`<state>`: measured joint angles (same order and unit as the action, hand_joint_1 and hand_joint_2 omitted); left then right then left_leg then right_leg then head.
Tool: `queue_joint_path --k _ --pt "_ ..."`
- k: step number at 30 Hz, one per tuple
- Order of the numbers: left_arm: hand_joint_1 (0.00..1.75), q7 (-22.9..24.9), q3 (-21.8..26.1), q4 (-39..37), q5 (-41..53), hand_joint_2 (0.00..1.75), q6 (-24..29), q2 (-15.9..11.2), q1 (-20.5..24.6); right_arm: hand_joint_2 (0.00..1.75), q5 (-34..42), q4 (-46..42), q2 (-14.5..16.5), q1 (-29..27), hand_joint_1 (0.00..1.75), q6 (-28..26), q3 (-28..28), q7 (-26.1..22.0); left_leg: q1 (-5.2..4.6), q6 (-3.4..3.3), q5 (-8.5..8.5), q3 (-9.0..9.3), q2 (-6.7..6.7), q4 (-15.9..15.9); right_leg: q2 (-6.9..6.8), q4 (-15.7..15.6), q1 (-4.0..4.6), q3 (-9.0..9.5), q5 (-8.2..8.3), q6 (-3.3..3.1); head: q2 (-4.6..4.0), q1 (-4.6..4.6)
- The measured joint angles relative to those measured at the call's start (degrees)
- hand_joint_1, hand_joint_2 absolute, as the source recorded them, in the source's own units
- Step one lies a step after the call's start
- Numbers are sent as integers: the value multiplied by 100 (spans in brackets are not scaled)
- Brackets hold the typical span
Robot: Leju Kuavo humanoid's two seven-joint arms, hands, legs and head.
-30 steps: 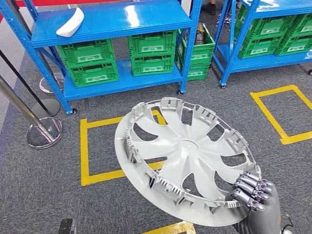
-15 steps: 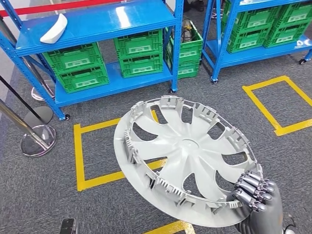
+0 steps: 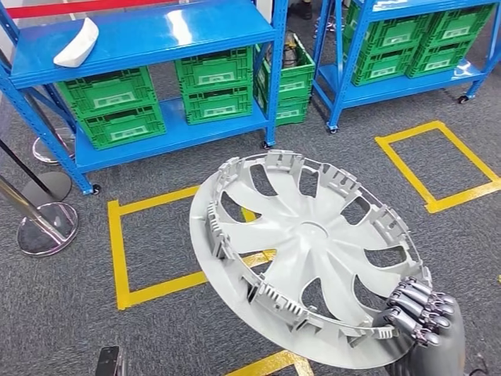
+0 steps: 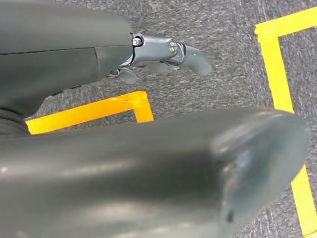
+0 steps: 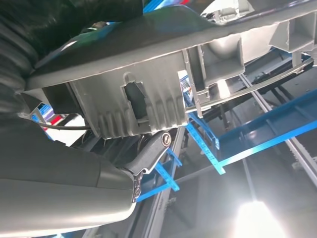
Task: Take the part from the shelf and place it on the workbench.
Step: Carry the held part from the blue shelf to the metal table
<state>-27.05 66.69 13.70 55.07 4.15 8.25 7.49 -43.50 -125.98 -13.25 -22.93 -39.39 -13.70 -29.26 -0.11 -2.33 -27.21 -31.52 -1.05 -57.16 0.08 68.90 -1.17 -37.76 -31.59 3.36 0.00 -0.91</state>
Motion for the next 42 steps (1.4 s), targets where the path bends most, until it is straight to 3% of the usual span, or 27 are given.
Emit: queue_joint_path --k 2,3,6,8,9,11,12,13,14,15,17,18,20,23,25,27,28,29,30,32,34,37,39,40,42 --pt "0 1 -4 0 -5 0 -1 2 9 175 2 -3 0 3 175 0 4 -6 -15 37 -25 -4 -23 -39 -86 -765 11 400 280 -31 0 -1" --pt "0 2 -5 0 -7 0 -1 1 11 175 3 -7 0 4 175 0 6 -11 -27 64 -34 -12 -32 -61 -114 -987 20 520 328 -62 0 1" --pt "0 4 -5 0 -10 0 -2 -3 13 175 4 -16 1 -11 175 0 8 -16 -37 137 -37 -30 -65 -85 -86 -1076 40 562 338 -176 0 1" --pt "0 3 -6 0 -10 0 -2 -6 18 175 3 -19 9 -12 175 0 9 -17 -21 196 -172 -80 -40 -233 -60 -1095 22 563 363 -244 0 10" --pt "0 3 -7 0 -10 0 -2 -8 18 175 3 -20 14 -10 175 0 9 -19 -12 228 -329 -171 -14 -460 -50 -1104 9 563 375 -273 0 20" --pt "0 4 -7 0 -10 0 -1 -8 13 175 1 -21 19 -11 175 0 9 -21 8 273 -715 -484 23 -1207 -22 -1103 8 550 381 -302 0 34" --pt "0 5 -7 0 -10 0 0 -7 8 175 1 -20 20 -12 175 0 9 -21 15 282 -835 -627 26 -1540 -1 -1102 9 545 384 -305 0 34" --pt "0 5 -7 0 -11 0 0 -7 3 175 1 -20 21 -13 175 0 9 -20 18 283 -851 -700 26 -1713 24 -1100 10 543 385 -306 0 34" --pt "0 6 -7 0 -14 0 0 -7 0 175 -1 -20 22 -13 175 0 9 -20 18 274 -749 -667 29 -1656 51 -1099 11 546 386 -306 0 34" --pt "0 7 -7 0 -20 0 1 -7 -1 175 -2 -20 23 -12 175 0 9 -20 18 256 -557 -533 42 -1382 82 -1097 11 556 385 -304 0 35" --pt "0 10 -8 0 -38 0 3 -17 2 175 -5 -20 29 -9 175 0 9 -20 15 198 -177 -163 148 -586 138 -1091 17 566 386 -286 0 33" --pt "0 12 -9 0 -46 0 5 -23 6 175 -6 -20 33 -8 175 0 10 -21 11 173 -91 -32 198 -292 163 -1084 22 554 391 -265 0 34" --pt "0 18 -14 0 -54 0 8 -32 13 175 -8 -21 45 -7 175 0 10 -21 -2 146 -91 33 240 -95 202 -1082 24 507 416 -202 0 31" --pt "0 21 -26 0 -57 0 13 -25 16 175 -7 -22 56 -11 175 0 11 -18 22 74 -42 33 179 -14 193 -1016 15 424 359 -108 0 21" --pt "0 21 -40 0 -66 0 19 -25 17 175 -6 -23 57 -7 175 0 14 -16 40 21 -9 35 123 29 102 -519 11 180 56 -75 0 -14" --pt "0 22 -49 0 -79 0 22 -28 7 175 -6 -24 60 -6 175 0 15 -16 30 6 -6 22 68 29 47 231 7 -163 -285 -47 0 -38" --pt "0 23 -53 0 -86 0 22 -27 1 175 -6 -24 61 -12 175 0 16 -16 25 5 -6 21 40 27 40 453 6 -263 -338 -37 0 -37" --pt "0 25 -57 0 -96 0 22 -25 -1 175 -6 -25 61 -17 175 0 17 -16 23 6 -8 23 14 25 34 463 6 -261 -279 -32 0 -38" --pt "0 26 -66 0 -103 0 22 -22 -1 175 -6 -26 61 -21 175 0 19 -16 22 11 -11 30 -7 23 18 241 6 -143 -118 -34 0 -38" --pt "0 27 -85 0 -116 0 22 -21 2 175 -7 -32 61 -20 175 0 29 -19 10 41 -30 47 -39 10 -79 -529 12 264 231 -47 0 -39" --pt "0 27 -99 0 -128 0 22 -23 4 175 -9 -45 62 -19 175 0 40 -27 -21 91 -51 39 -60 -25 -165 -1024 26 534 347 -91 0 -37" --pt "0 33 -109 0 -155 0 24 -25 5 175 -12 -55 67 -38 175 0 55 -33 -28 150 -66 21 -104 -61 -132 -1094 39 563 348 -177 0 -37" --pt "0 38 -118 0 -167 0 25 -25 9 175 -14 -75 70 -47 175 0 65 -34 -11 204 -232 -51 -62 -259 -98 -1103 23 563 363 -246 0 -26" --pt "0 40 -123 0 -170 0 26 -24 9 175 -15 -86 72 -49 175 0 73 -37 -2 234 -389 -150 -24 -499 -84 -1110 13 563 371 -277 0 -19" --pt "0 43 -132 0 -174 0 25 -22 -1 175 -19 -98 79 -52 175 0 91 -40 12 271 -765 -482 24 -1272 -45 -1108 17 555 371 -310 0 -7"
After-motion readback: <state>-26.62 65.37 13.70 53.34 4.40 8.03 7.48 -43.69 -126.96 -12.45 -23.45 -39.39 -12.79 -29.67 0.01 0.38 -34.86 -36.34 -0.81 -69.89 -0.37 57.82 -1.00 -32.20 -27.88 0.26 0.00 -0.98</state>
